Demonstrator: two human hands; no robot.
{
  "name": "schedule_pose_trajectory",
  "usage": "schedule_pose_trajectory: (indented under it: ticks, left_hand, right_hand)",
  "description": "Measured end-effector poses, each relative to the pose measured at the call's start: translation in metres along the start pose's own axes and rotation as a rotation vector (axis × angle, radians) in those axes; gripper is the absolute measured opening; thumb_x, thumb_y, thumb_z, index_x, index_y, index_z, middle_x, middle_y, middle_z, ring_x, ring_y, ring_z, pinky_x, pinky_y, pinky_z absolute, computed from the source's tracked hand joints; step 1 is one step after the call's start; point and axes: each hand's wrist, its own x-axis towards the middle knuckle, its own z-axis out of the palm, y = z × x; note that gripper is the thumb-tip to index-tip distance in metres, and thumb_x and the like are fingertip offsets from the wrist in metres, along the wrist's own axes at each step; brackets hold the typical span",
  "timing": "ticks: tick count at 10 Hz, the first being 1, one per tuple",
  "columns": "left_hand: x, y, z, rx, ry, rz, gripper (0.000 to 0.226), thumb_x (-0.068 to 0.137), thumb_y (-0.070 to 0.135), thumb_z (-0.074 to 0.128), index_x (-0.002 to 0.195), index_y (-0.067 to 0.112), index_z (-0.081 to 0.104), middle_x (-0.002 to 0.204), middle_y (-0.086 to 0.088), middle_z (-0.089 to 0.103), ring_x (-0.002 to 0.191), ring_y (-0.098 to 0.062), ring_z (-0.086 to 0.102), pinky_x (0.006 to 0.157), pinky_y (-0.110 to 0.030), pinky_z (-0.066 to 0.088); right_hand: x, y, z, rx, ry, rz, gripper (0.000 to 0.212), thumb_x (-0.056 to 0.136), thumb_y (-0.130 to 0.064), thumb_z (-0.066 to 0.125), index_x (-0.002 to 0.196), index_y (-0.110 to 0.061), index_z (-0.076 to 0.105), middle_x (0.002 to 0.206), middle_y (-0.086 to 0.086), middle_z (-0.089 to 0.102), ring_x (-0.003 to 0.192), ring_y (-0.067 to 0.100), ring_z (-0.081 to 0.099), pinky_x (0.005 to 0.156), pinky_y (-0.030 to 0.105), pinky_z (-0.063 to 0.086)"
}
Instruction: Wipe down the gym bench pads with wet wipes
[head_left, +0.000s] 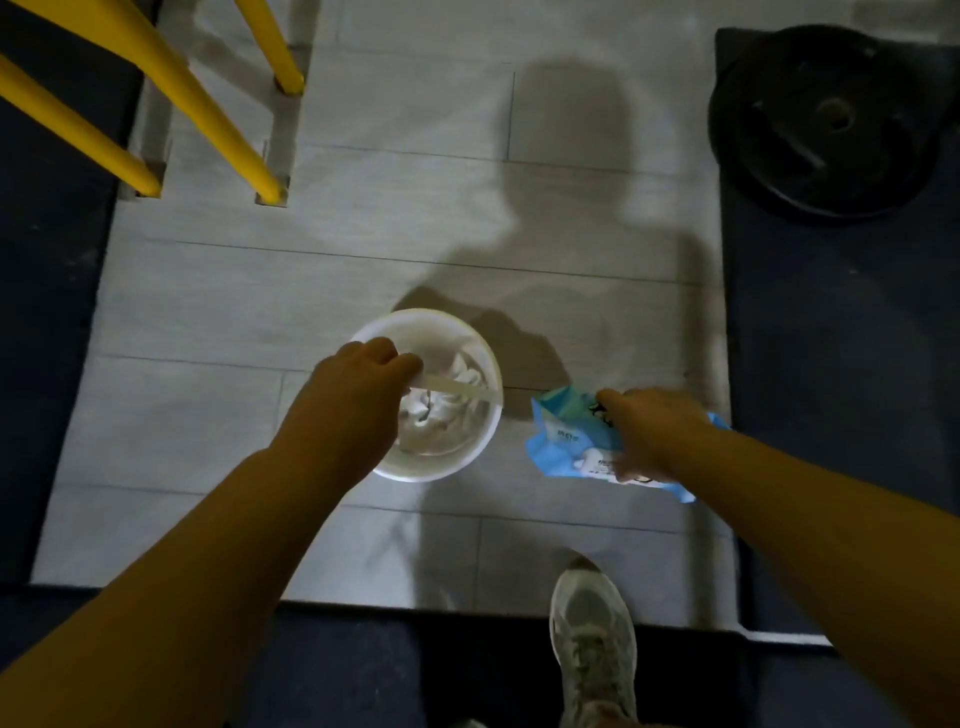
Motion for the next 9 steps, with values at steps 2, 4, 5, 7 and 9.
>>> schedule_pose_trajectory:
  ticks: [2, 4, 5, 7, 9]
  left_hand:
    - [0.042, -0.02, 0.036, 0.012, 0.275, 0.101, 0.024, 0.086, 0.012, 0.057, 0.104, 0.0, 0.066, 0.092, -0.02, 0.063, 0.078, -0.037, 0.057, 0.075, -0.047, 0.049]
    - [0.064, -0.028, 0.049, -0.134, 0.364, -0.025, 0.03, 0.093, 0.018, 0.044, 0.113, 0.008, 0.064, 0.11, -0.01, 0.05, 0.105, -0.03, 0.041, 0.086, -0.034, 0.037]
    - [0.07, -0.025, 0.055, -0.2, 0.386, -0.107, 0.017, 0.096, 0.012, 0.047, 0.109, 0.012, 0.058, 0.112, 0.001, 0.03, 0.103, -0.015, 0.024, 0.087, -0.025, 0.026]
    - [0.078, -0.022, 0.044, -0.084, 0.203, -0.11, 0.056, 0.096, 0.009, 0.044, 0.148, 0.017, 0.026, 0.142, -0.005, 0.028, 0.128, -0.023, 0.023, 0.096, -0.027, 0.032]
    - [0.066, -0.012, -0.002, 0.053, -0.121, -0.094, 0.039, 0.099, 0.031, 0.042, 0.135, 0.017, 0.046, 0.138, -0.007, 0.042, 0.122, -0.027, 0.042, 0.098, -0.039, 0.041]
  right_hand:
    - [0.071, -0.013, 0.034, 0.032, -0.097, -0.023, 0.074, 0.065, -0.038, 0.08, 0.127, -0.027, 0.041, 0.114, -0.001, 0.06, 0.102, 0.023, 0.057, 0.075, 0.032, 0.038]
    - [0.107, -0.01, 0.049, 0.084, -0.075, -0.006, 0.076, 0.058, -0.041, 0.084, 0.122, -0.027, 0.044, 0.112, -0.003, 0.061, 0.097, 0.021, 0.058, 0.072, 0.032, 0.045]
    - [0.112, -0.004, 0.05, 0.069, 0.0, -0.007, 0.077, 0.059, -0.043, 0.084, 0.125, -0.027, 0.046, 0.118, -0.002, 0.058, 0.102, 0.022, 0.057, 0.075, 0.032, 0.045]
    - [0.11, 0.004, 0.032, -0.022, 0.132, -0.015, 0.056, 0.087, -0.038, 0.062, 0.136, -0.023, 0.04, 0.135, 0.004, 0.045, 0.12, 0.026, 0.046, 0.092, 0.038, 0.042]
    - [0.063, 0.007, -0.018, 0.027, -0.063, -0.017, 0.051, 0.089, -0.045, 0.058, 0.134, -0.024, 0.044, 0.129, 0.002, 0.054, 0.111, 0.023, 0.055, 0.086, 0.034, 0.047]
